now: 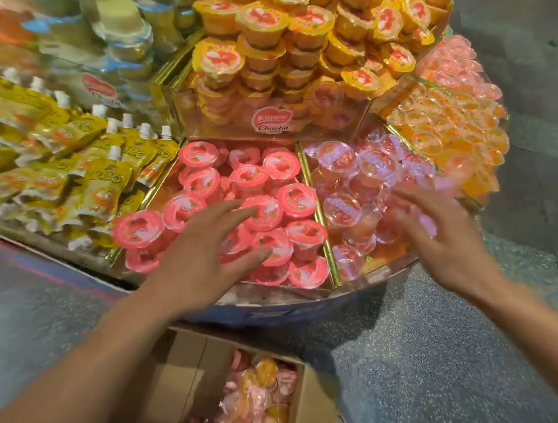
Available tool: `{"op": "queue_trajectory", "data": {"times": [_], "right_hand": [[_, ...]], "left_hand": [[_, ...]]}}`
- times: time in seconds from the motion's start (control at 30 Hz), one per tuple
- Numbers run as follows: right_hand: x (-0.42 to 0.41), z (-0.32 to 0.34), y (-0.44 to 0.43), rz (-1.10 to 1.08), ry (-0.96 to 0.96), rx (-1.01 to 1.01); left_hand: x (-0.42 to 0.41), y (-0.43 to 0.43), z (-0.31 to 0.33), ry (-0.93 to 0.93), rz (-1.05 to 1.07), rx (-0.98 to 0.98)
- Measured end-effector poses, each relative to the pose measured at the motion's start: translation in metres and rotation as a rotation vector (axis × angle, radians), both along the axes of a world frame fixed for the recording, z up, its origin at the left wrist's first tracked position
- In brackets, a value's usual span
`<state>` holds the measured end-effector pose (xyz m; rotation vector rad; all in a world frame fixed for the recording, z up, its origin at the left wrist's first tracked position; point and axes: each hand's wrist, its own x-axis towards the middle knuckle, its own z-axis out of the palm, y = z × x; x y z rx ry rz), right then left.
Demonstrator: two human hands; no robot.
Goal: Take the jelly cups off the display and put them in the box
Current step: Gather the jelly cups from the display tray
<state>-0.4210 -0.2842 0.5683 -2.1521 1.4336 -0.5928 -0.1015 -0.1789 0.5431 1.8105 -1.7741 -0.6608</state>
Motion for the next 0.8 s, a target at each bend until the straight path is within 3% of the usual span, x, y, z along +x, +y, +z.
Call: {"op": "queue_trajectory", "data": {"times": [0.07,0.2,0.57,0.8], "right_hand": [[0.020,-0.009,0.024,0.150,0.064,-0.022],[0.061,-0.017,0.072,0.229,0.163,0.015],[0.132,-0.072,0.190,0.227,0.369,0.031],[0.149,-0.150,0.225,0.224,0.465,0.102]], "left_hand": [[0.014,0.017,-0.005,-0.037,-0.037,0.002],[0.041,0.056,-0.014,-0.080,-0.089,0.025],[0.092,0.132,-0.052,-0.249,-0.287,0.039],[0.092,0.155,-0.126,-0.329,-0.304,0.062]]}}
